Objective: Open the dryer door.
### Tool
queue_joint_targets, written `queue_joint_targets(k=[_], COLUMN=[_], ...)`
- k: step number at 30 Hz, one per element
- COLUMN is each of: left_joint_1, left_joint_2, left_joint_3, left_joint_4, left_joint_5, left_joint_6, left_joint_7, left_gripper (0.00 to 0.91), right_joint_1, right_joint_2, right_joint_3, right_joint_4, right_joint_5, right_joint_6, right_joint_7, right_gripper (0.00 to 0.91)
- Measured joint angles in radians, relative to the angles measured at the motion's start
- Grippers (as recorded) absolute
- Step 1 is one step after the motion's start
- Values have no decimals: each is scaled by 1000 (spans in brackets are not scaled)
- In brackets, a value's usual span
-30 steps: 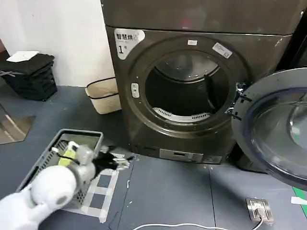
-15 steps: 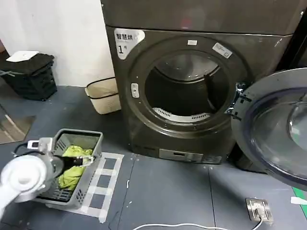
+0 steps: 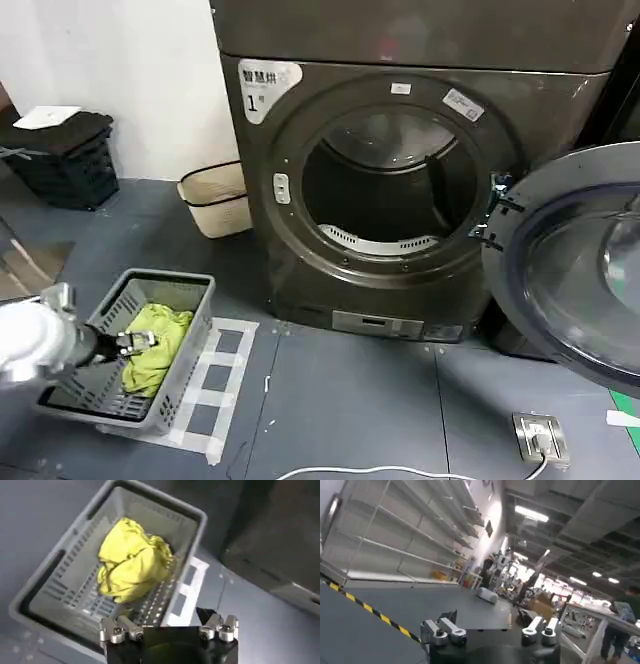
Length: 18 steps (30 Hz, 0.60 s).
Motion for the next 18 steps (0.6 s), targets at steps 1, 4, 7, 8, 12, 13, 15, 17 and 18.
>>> queue_joint_targets(k=[1,4,7,8,12,13,15,17,18], left_joint_1=[0,6,7,7,2,2,0,-1,-2], left_joint_2=[-1,-4,-4,-5,-6,-6,-7,-7,-7], left_joint_3=[-8,-32,-47,-49,-59,-64,-71,-73,-73], left_joint_4=[15,55,93,104,143,149,157,163,165], left_joint_5=[-13,-40,-58,-65,-101,-112,-126,-128,-130], left_joint_6=[0,0,0,0,0,0,0,0,0], left_joint_7=[-4,-11,-18,-22,-35,-38,-42,-42,-42], left_gripper=[907,907,907,907,907,907,907,907,907], right_joint_1=[-1,-2,-2,-2,-2,-2,-3,-2,0], right_joint_2=[2,6,6,6,5,5,5,5,5], right_joint_3=[0,0,1,2,8,9,9,9,9], right_joint_4=[-2,-7,-13,-15,-20,-22,-26,-29,-29], right_joint_5=[0,0,-1,-2,-2,-2,-3,-2,-2], right_joint_6=[2,9,20,21,21,21,22,25,25], right_joint_7=[0,-3,-6,-7,-7,-8,-10,-10,-10], right_gripper=[907,907,907,907,907,907,907,907,907])
